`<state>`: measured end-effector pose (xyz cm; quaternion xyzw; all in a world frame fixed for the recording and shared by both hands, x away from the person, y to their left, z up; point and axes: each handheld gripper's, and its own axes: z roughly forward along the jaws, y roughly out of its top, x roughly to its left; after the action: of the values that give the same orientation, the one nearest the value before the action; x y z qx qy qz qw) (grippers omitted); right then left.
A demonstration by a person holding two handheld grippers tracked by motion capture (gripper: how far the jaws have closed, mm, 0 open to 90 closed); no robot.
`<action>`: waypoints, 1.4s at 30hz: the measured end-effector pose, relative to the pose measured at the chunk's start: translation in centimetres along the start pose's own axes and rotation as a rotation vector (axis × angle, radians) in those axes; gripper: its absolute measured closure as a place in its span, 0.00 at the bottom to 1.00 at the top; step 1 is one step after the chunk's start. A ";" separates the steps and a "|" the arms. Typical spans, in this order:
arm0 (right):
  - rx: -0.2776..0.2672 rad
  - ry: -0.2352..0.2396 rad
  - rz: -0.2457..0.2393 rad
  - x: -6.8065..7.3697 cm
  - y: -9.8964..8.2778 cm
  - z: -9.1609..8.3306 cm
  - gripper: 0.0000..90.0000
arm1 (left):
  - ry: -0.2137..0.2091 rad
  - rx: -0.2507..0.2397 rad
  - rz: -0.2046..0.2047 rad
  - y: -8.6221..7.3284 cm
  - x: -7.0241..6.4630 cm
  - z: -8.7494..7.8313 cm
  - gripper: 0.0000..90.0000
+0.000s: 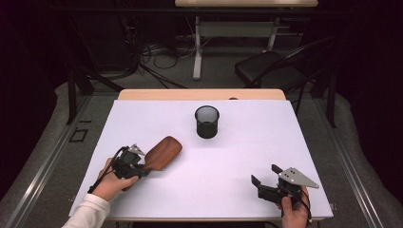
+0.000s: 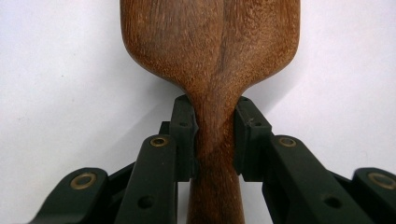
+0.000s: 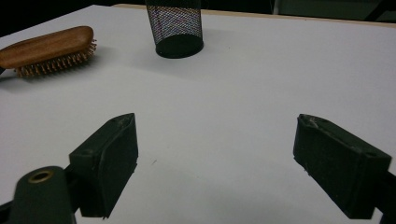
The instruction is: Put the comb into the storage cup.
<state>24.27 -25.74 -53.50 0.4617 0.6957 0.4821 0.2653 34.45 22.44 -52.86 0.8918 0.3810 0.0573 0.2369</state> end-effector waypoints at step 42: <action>0.000 0.000 0.000 0.0 0.0 -0.1 0.15 | -0.014 -0.318 0.010 2.3 -2.9 -3.9 0.81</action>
<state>24.24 -25.76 -53.44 0.4616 0.6957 0.4821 0.2654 32.77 20.49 -48.14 0.8454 0.3610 0.1116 0.3774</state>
